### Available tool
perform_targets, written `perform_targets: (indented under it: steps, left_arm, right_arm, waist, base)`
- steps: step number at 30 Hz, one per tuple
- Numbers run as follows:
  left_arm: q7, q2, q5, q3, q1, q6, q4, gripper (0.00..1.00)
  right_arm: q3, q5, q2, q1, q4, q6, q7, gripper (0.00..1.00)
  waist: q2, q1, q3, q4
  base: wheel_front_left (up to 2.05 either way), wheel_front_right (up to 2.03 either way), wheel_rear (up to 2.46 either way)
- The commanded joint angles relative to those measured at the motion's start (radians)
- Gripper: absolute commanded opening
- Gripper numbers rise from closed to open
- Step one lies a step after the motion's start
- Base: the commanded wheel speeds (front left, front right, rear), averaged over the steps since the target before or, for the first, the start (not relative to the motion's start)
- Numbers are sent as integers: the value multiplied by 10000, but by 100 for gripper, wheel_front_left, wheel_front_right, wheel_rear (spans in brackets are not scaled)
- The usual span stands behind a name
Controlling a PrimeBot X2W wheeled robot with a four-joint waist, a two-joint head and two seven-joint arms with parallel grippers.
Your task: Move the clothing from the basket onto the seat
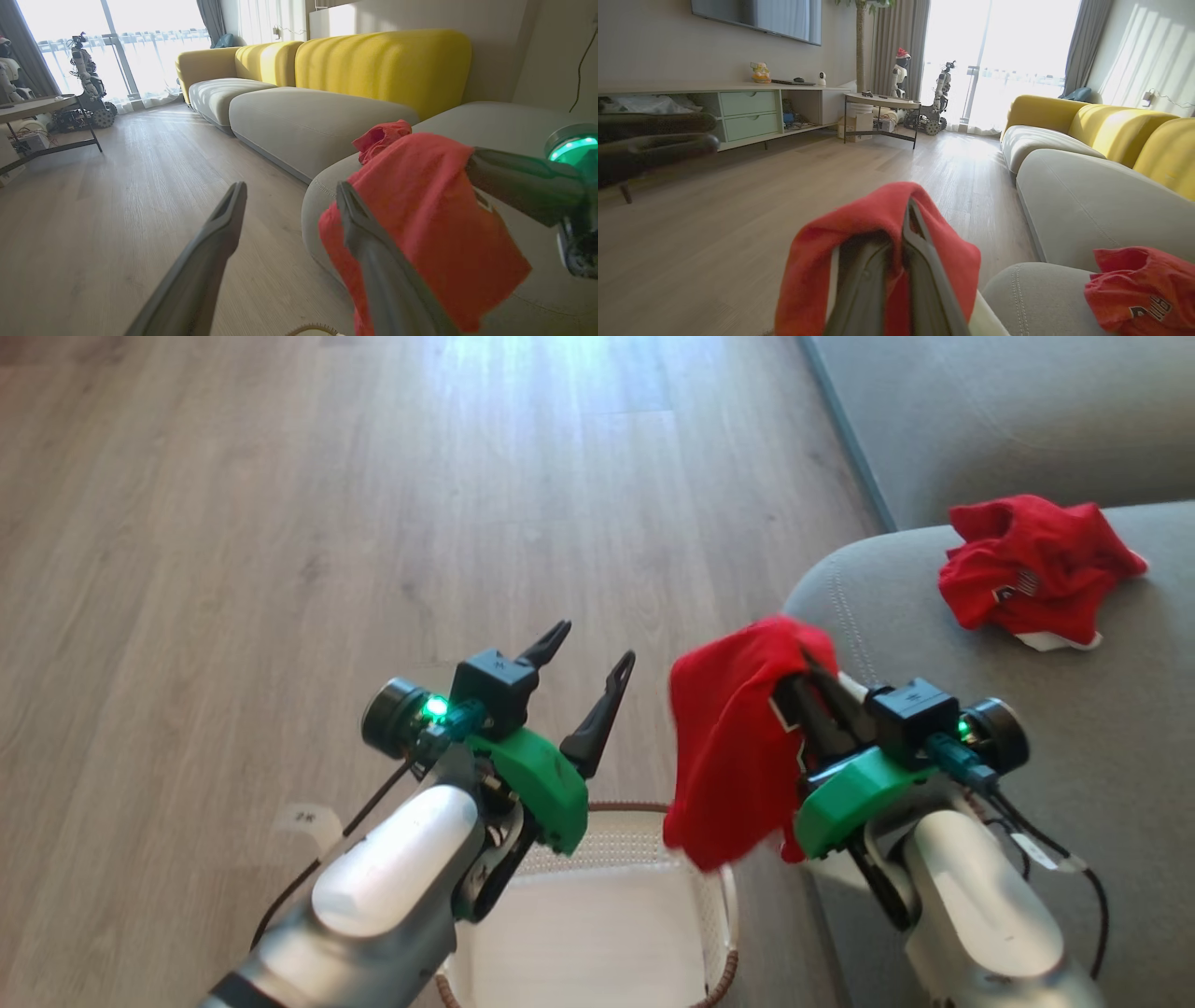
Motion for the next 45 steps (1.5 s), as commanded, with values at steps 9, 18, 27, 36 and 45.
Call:
perform_targets:
  steps: [9,18,27,36,45]
  left_arm:
    - [-419,355,-125,234,303,120,-309,100]
    - [-673,373,-156,34,816,149,-363,100]
    - [-926,244,-159,-126,1027,176,-273,100]
    - [-1039,121,-64,-280,931,216,-400,100]
    - [-1032,244,53,-301,745,384,-757,100]
  right_arm:
    - [-903,-879,66,-113,-1166,-4,-67,0]
    - [-1377,-1107,-199,86,-1699,-4,-67,0]
    - [-1790,-1001,-434,379,-2135,-4,-67,0]
    - [-1961,-837,-513,-5,-2069,-4,-67,0]
    - [-1561,-529,-1201,-1946,-1583,-4,-50,0]
  waist:
    - [0,1,131,-1379]
    - [0,1,345,-2575]
    - [0,1,673,-3548]
    - [0,1,1122,-3635]
    - [0,1,1952,-2865]
  base:
    - [0,0,0]
    - [0,0,0]
    - [0,0,0]
    - [0,0,0]
    - [0,0,0]
